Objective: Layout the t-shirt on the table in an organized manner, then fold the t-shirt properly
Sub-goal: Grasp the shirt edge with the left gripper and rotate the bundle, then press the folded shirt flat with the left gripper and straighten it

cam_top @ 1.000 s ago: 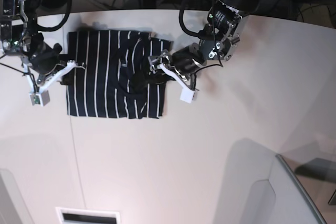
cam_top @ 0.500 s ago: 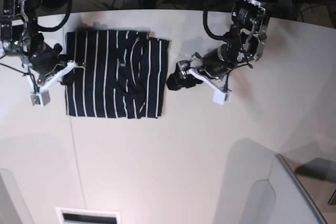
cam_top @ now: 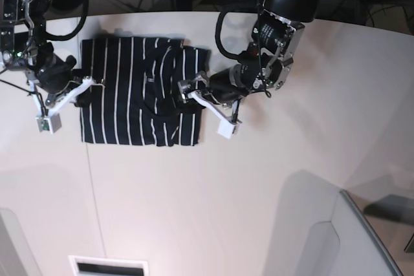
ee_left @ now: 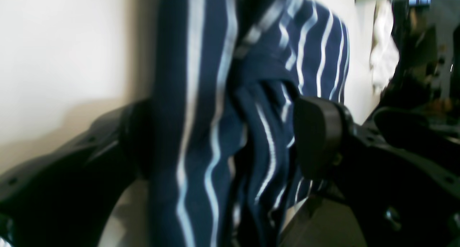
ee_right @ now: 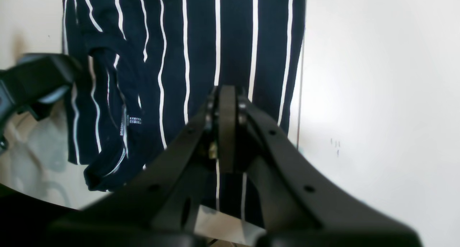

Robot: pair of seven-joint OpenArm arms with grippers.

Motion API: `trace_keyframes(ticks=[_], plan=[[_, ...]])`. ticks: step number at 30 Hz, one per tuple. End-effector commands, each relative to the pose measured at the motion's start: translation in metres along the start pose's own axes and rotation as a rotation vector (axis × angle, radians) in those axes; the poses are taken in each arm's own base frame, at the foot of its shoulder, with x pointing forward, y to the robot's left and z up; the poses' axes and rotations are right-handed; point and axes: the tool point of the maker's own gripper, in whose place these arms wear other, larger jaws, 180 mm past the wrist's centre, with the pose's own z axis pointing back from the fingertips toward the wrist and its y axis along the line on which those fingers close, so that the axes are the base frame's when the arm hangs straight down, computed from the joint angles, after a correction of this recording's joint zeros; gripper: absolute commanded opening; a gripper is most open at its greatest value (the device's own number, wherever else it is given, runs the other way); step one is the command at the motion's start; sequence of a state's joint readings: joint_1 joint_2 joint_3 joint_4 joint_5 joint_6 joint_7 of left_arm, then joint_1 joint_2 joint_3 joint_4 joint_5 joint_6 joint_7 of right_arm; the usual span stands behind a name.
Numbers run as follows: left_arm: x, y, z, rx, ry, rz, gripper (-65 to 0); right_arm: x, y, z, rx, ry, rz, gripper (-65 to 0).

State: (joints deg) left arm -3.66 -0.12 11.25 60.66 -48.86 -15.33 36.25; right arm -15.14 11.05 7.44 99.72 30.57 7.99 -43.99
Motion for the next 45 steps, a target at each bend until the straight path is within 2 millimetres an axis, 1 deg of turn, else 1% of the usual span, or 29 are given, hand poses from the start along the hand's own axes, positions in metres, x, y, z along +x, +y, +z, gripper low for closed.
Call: trace_keyframes(ticks=[1, 4, 6, 10, 11, 13, 14, 16, 18, 19, 21, 22, 23, 25, 27, 29, 33, 35, 37, 40, 43, 45], plan=[[-0.001, -0.003, -0.001, -0.002, 0.013, -0.012, -12.2, 0.013, 0.0, 0.004, 0.002, -0.044, 0.01, -64.8], [-0.002, -0.01, -0.005, -0.016, 0.013, -0.004, -12.2, 0.014, -0.001, 0.004, 0.001, -0.044, 0.012, -64.8], [-0.011, -0.006, -0.008, -0.008, 0.035, 0.009, -12.2, 0.014, -0.001, 0.004, 0.001, -0.044, 0.012, -64.8], [-0.022, 0.001, -0.014, 0.009, 0.069, 0.038, -14.6, 0.013, -0.001, 0.004, 0.001, -0.043, 0.011, -64.8], [-0.023, 0.003, -0.015, 0.014, 0.074, 0.046, -18.3, 0.013, -0.001, 0.004, 0.0, -0.044, 0.011, -64.8], [-0.026, 0.008, -0.015, 0.023, 0.08, 0.057, -29.8, 0.012, -0.002, 0.004, 0.0, -0.042, 0.01, -64.8], [-0.027, 0.008, -0.015, 0.024, 0.082, 0.058, -36.7, 0.012, -0.002, 0.004, 0.0, -0.042, 0.01, -64.8], [-0.021, 0.004, -0.017, 0.018, 0.078, 0.042, -51.8, 0.012, -0.002, 0.004, 0.0, -0.042, 0.01, -64.8], [-0.018, 0.004, -0.017, 0.016, 0.075, 0.039, -63.2, 0.012, -0.002, 0.004, 0.0, -0.042, 0.01, -64.8], [-0.017, 0.004, -0.017, 0.018, 0.075, 0.036, -65.0, 0.012, -0.002, 0.004, 0.0, -0.042, 0.01, -64.8], [-0.007, 0.006, -0.014, 0.022, 0.068, 0.017, -65.0, 0.012, -0.002, 0.004, -0.001, -0.041, 0.01, -64.8], [-0.003, 0.012, -0.011, 0.036, 0.072, -0.001, -65.0, 0.012, -0.002, 0.004, -0.001, -0.041, 0.01, -64.8], [-0.005, 0.014, -0.01, 0.042, 0.087, -0.022, -65.0, 0.012, -0.002, 0.004, -0.001, -0.041, 0.01, -64.8], [0.001, 0.018, -0.007, 0.058, 0.113, -0.096, -65.0, 0.012, -0.002, 0.004, -0.001, -0.041, 0.01, -64.8], [-0.001, 0.021, -0.005, 0.073, 0.168, -0.168, -65.0, 0.012, -0.002, 0.004, -0.002, -0.041, 0.009, -64.8], [0.003, 0.028, 0.0, 0.095, 0.21, -0.221, -65.0, 0.012, -0.002, 0.004, -0.002, -0.041, 0.009, -64.8], [0.018, 0.035, 0.01, 0.136, 0.283, -0.311, -65.0, 0.012, -0.002, 0.004, -0.002, -0.041, 0.009, -64.8], [0.03, 0.04, 0.016, 0.169, 0.333, -0.386, -65.0, 0.012, -0.002, 0.004, -0.002, -0.041, 0.009, -64.8], [0.042, 0.039, 0.021, 0.19, 0.368, -0.478, -65.0, 0.012, -0.002, 0.004, -0.002, -0.041, 0.009, -64.8], [0.057, 0.03, 0.026, 0.206, 0.404, -0.637, -65.0, 0.012, -0.002, 0.004, -0.002, -0.041, 0.009, -64.8], [0.064, 0.021, 0.024, 0.21, 0.437, -0.742, -65.0, 0.012, -0.002, 0.004, -0.002, -0.041, 0.009, -64.8], [0.063, 0.017, 0.021, 0.22, 0.472, -0.814, -65.0, 0.012, -0.002, 0.004, -0.002, -0.041, 0.009, -64.8]])
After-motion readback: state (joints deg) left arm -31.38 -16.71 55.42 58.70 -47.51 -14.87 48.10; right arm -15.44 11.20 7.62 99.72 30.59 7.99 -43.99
